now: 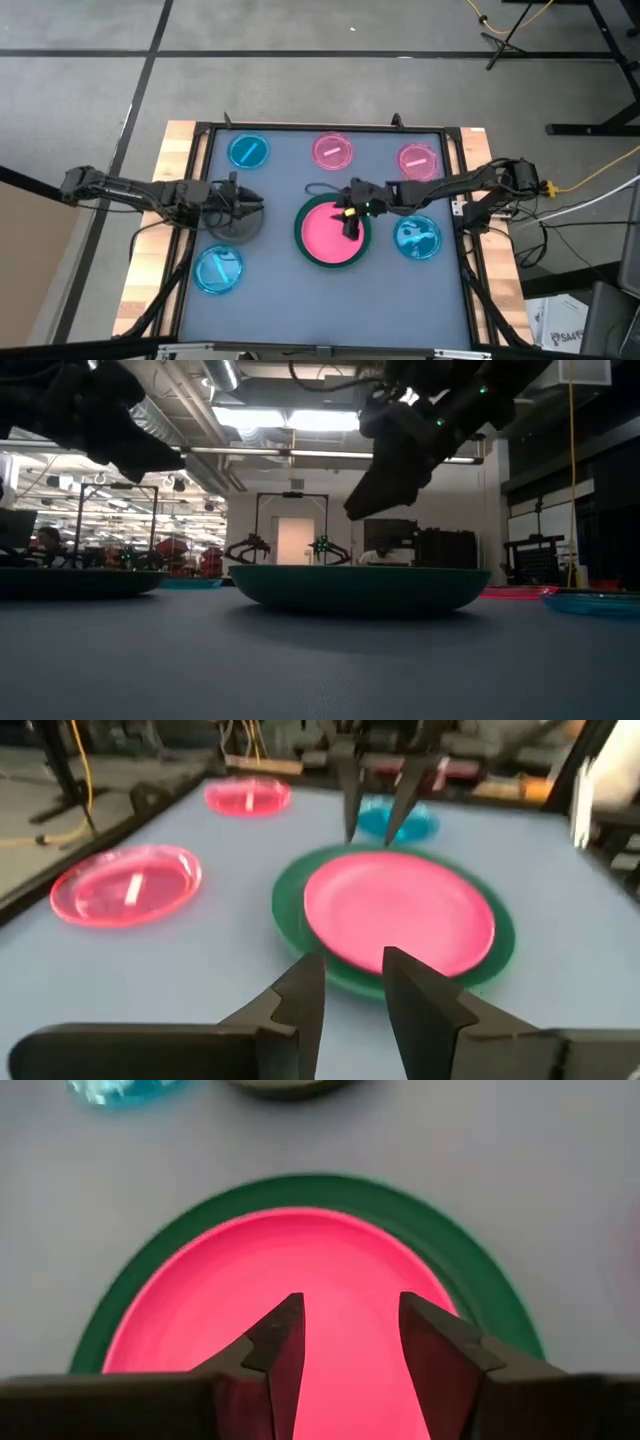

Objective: Stack plastic plates
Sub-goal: Stack the black plate on top of the pink plate

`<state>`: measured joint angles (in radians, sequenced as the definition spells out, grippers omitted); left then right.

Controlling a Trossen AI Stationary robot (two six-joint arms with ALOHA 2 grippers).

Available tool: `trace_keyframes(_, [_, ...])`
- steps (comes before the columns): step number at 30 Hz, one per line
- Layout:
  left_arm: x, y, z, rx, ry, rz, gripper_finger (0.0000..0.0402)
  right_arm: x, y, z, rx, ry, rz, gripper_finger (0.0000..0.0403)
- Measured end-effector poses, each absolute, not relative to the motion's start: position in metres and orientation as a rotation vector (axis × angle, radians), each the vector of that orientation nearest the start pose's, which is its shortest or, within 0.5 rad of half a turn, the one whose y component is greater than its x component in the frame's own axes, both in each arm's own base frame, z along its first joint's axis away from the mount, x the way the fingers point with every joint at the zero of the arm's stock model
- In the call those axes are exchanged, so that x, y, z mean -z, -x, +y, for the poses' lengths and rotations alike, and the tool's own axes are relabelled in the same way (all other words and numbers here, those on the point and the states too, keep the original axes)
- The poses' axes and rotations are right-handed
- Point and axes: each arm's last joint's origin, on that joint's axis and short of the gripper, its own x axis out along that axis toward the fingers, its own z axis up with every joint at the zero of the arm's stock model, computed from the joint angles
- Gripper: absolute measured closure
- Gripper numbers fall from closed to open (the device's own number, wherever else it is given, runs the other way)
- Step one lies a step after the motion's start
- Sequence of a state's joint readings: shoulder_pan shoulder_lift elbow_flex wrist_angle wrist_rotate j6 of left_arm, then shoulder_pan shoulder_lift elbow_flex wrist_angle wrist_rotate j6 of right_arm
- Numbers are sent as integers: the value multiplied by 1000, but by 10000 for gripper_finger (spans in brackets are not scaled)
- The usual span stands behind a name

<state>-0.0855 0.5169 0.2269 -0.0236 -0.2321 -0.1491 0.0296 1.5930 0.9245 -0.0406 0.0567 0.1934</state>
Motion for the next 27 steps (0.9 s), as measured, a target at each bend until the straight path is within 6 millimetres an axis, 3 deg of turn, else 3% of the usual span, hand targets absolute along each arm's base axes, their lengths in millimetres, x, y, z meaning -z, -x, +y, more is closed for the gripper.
trace_keyframes(11, [-191, -162, -20, -190, 18, 639, 256, -200, -325, 47, 148, -43, 686, 248])
trace_keyframes(19, [-192, -178, -43, -197, 87, 869, 258, -200, -323, 54, 152, -29, 683, 248])
trace_keyframes(27, [-177, -180, -62, -263, 154, 1064, 258, -199, -323, 54, 148, -30, 688, 248])
